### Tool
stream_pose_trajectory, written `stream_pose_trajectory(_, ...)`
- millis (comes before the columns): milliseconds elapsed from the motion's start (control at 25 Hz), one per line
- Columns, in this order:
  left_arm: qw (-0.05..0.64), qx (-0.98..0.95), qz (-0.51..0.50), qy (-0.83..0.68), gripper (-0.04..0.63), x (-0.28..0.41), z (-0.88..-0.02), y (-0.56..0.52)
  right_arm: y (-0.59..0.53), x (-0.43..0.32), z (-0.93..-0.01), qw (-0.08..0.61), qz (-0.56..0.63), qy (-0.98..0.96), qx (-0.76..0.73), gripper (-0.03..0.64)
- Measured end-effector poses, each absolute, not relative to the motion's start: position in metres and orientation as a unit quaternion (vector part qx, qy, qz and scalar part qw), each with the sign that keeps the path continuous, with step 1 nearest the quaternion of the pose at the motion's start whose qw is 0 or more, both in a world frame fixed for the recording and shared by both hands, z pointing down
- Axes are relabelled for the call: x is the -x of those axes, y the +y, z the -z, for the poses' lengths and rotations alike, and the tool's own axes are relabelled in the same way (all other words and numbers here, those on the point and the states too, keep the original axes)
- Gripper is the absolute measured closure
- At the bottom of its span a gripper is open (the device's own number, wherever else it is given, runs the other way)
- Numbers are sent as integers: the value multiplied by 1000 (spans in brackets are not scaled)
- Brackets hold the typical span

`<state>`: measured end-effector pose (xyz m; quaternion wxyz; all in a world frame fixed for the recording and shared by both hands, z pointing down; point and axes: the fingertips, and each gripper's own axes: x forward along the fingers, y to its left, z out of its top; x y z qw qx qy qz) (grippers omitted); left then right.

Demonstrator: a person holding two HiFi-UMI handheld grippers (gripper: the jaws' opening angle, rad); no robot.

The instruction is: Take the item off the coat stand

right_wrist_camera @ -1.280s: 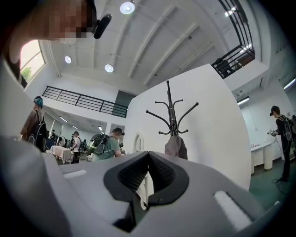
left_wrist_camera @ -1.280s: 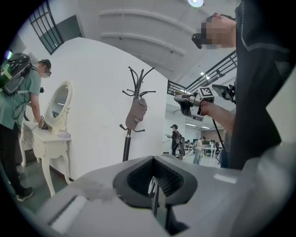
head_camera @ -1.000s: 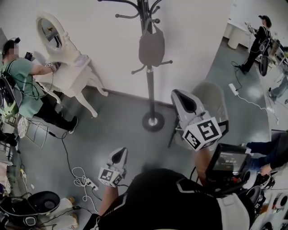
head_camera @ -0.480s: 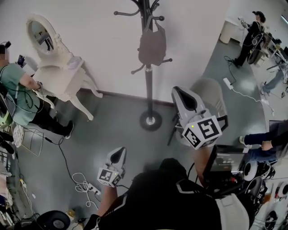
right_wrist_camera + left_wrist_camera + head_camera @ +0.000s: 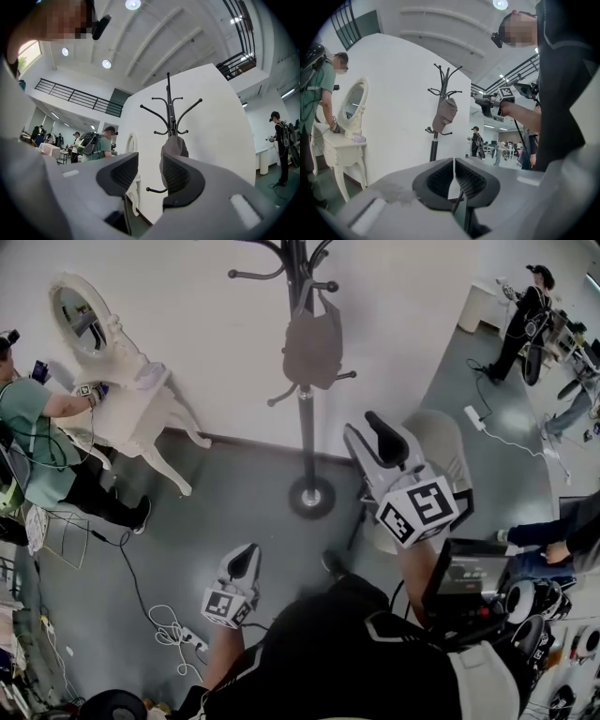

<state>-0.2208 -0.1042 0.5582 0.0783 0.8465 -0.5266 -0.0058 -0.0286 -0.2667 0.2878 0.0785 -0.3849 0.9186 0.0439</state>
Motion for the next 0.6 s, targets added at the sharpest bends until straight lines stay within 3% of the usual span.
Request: stream_pose_trajectory(600, 68, -832, 9, -551, 595, 228, -545, -151, -346, 40, -282, 85, -35, 920, 380, 353)
